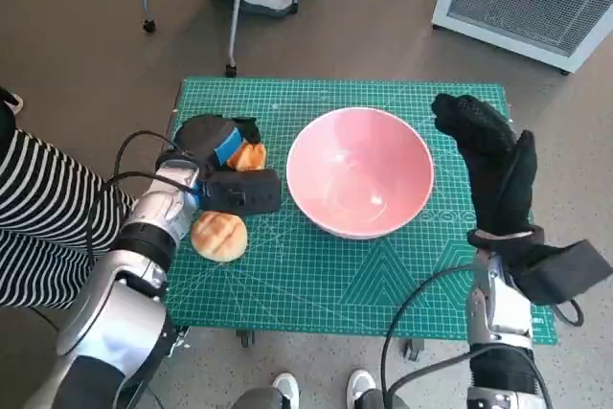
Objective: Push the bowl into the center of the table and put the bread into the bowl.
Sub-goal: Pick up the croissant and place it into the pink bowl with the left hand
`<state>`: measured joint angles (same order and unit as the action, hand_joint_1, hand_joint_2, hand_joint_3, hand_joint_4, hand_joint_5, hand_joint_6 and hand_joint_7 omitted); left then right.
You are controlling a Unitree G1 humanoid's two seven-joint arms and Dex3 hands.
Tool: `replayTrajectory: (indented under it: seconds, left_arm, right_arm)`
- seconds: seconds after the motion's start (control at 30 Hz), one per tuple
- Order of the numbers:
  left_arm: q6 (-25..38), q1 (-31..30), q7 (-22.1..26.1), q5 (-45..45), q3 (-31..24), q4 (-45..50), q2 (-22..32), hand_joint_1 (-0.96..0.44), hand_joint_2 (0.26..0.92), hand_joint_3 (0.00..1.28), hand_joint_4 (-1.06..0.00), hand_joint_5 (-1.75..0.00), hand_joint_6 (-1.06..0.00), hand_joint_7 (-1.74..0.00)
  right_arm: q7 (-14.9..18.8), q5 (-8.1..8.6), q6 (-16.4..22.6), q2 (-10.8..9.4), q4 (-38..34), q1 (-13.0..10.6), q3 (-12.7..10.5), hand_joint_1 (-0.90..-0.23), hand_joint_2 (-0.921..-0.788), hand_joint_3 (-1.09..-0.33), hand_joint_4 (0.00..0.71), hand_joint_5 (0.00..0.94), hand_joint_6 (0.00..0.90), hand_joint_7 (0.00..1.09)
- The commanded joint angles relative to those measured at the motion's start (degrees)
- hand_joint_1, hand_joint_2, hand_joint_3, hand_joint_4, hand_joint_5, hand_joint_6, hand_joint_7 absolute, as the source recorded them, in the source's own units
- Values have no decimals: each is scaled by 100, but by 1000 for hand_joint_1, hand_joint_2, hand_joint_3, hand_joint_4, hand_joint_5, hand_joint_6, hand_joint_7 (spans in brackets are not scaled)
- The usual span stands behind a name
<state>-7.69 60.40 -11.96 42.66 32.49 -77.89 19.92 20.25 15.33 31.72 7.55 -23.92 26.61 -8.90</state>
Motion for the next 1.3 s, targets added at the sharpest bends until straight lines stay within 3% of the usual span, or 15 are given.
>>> replayTrajectory:
  seconds: [0.03,1.3]
  left_arm:
    - [-56,41,48,-35,-66,-59,42,-1,920,20,-720,-1122,-697,-1097]
    - [-1331,528,-1070,-270,-699,650,544,1,900,0,-856,-973,-697,-1097]
  right_arm:
    - [-27,-87,-45,25,-124,0,-2,-729,-921,-801,133,0,30,493]
    - [155,-21,106,20,-542,317,33,-711,-921,-822,127,0,21,496]
